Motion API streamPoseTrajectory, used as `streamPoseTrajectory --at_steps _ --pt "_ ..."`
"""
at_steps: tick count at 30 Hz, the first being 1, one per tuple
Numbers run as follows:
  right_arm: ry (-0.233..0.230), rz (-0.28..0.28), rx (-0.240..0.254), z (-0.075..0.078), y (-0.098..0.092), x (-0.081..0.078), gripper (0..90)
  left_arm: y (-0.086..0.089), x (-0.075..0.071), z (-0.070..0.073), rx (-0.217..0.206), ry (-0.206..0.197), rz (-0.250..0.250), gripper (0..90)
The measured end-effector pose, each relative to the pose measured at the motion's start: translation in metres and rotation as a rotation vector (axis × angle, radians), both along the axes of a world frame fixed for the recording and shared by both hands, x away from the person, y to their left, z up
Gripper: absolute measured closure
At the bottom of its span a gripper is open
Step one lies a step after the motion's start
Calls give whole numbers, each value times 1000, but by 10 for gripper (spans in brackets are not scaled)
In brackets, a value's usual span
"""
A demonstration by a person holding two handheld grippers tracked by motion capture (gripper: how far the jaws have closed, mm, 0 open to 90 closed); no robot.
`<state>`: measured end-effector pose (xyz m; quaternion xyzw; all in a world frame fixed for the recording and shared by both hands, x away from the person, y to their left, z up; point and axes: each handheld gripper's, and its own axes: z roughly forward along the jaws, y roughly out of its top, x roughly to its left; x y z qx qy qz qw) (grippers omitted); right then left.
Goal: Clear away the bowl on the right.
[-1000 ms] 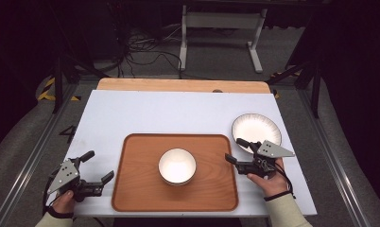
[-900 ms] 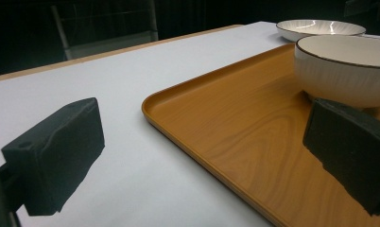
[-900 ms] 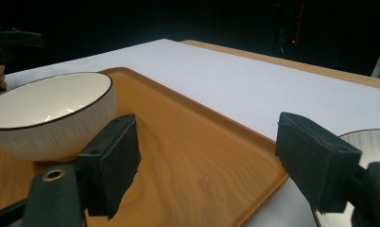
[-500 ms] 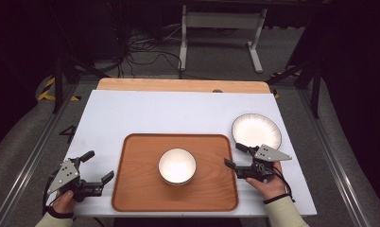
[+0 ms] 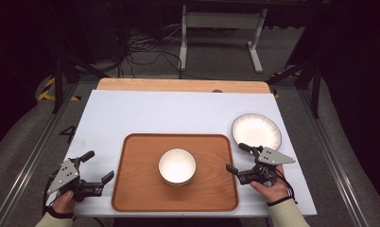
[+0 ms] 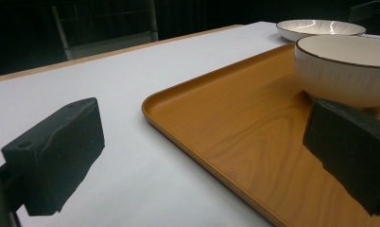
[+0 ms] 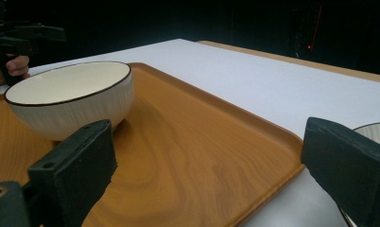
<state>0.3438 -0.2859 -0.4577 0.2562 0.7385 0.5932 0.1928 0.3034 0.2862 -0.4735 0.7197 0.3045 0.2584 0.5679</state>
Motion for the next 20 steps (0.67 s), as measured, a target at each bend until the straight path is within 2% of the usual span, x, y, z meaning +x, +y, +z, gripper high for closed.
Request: streamPoseTrajectory --at_steps 8,20 --pt "-16 -10 53 -1 -5 -2 43 0 0 0 0 0 0 3" --pt "-18 -10 55 -1 -5 -2 34 0 0 0 0 0 -1 3"
